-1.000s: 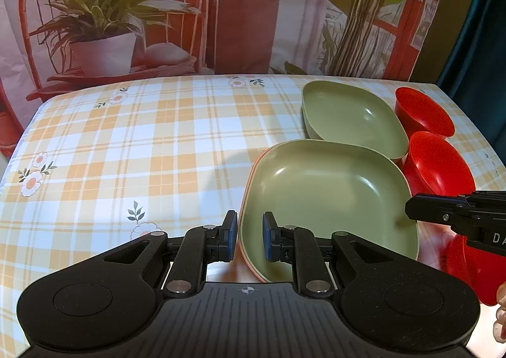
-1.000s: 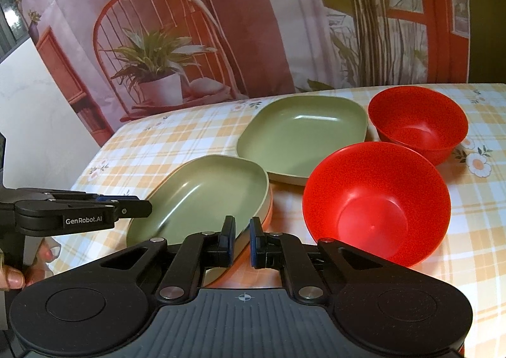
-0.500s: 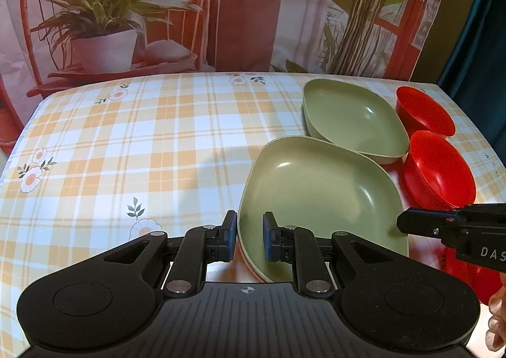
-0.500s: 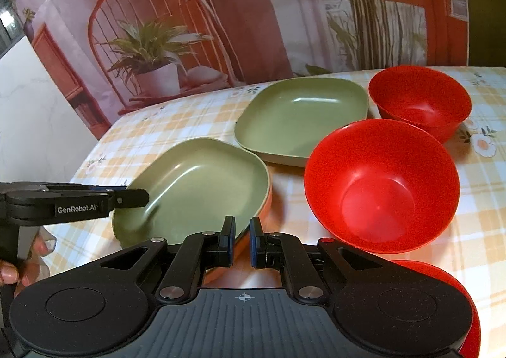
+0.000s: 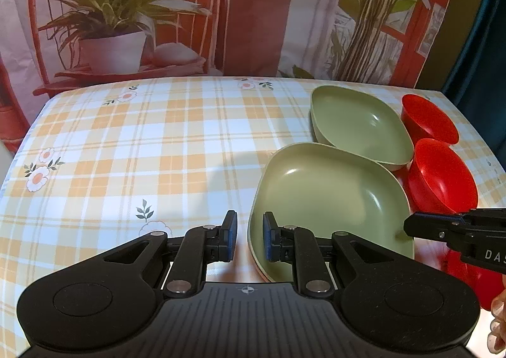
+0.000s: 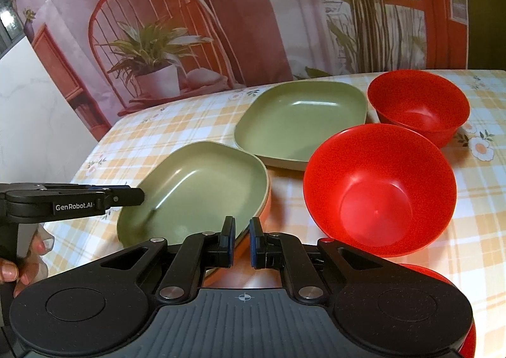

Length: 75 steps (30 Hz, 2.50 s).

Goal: Organize plates and bowls

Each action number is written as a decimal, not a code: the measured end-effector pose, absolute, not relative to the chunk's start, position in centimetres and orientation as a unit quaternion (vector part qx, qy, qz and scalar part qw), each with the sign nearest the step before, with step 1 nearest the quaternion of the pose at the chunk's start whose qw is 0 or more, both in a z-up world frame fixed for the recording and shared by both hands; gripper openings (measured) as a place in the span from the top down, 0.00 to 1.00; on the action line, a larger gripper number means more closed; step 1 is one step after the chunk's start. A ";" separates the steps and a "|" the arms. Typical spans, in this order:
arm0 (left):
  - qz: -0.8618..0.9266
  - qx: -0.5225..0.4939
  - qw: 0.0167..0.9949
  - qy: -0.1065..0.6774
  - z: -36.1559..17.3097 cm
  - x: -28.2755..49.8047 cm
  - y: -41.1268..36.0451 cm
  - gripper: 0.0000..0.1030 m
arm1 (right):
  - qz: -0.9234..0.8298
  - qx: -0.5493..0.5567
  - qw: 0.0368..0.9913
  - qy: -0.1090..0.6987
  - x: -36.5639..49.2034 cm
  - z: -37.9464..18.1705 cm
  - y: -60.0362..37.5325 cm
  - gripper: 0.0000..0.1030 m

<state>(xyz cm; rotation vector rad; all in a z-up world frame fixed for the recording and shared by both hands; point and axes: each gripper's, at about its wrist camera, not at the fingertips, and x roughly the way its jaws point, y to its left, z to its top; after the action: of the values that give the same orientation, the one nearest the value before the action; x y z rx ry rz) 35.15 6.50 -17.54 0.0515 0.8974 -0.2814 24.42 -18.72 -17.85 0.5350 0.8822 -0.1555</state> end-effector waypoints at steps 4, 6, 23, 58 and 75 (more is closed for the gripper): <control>-0.139 0.023 0.895 0.423 -16.4 35.2 6.4 0.82 | -0.073 0.257 0.871 0.412 24.4 -16.8 -19.1 0.87; -0.141 0.021 0.898 0.417 -15.6 35.3 6.3 0.82 | -0.070 0.259 0.874 0.404 24.5 -15.9 -19.8 0.85; -0.149 0.048 0.935 0.317 -5.2 40.7 2.0 0.82 | -0.116 0.177 0.902 0.376 29.4 -9.8 -29.7 0.82; -0.217 0.041 0.858 0.464 -18.6 48.4 -3.6 0.82 | -0.175 0.214 0.799 0.534 34.3 -19.0 -30.1 0.82; -0.208 0.022 0.864 0.459 -19.0 48.1 -2.5 0.96 | -0.182 0.220 0.808 0.515 34.5 -19.0 -29.8 0.89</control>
<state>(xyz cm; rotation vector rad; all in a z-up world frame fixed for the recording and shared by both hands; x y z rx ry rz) 48.06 -2.49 -19.04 0.0466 0.9620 -0.4351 34.49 -29.77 -18.99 0.4699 1.1020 -0.3885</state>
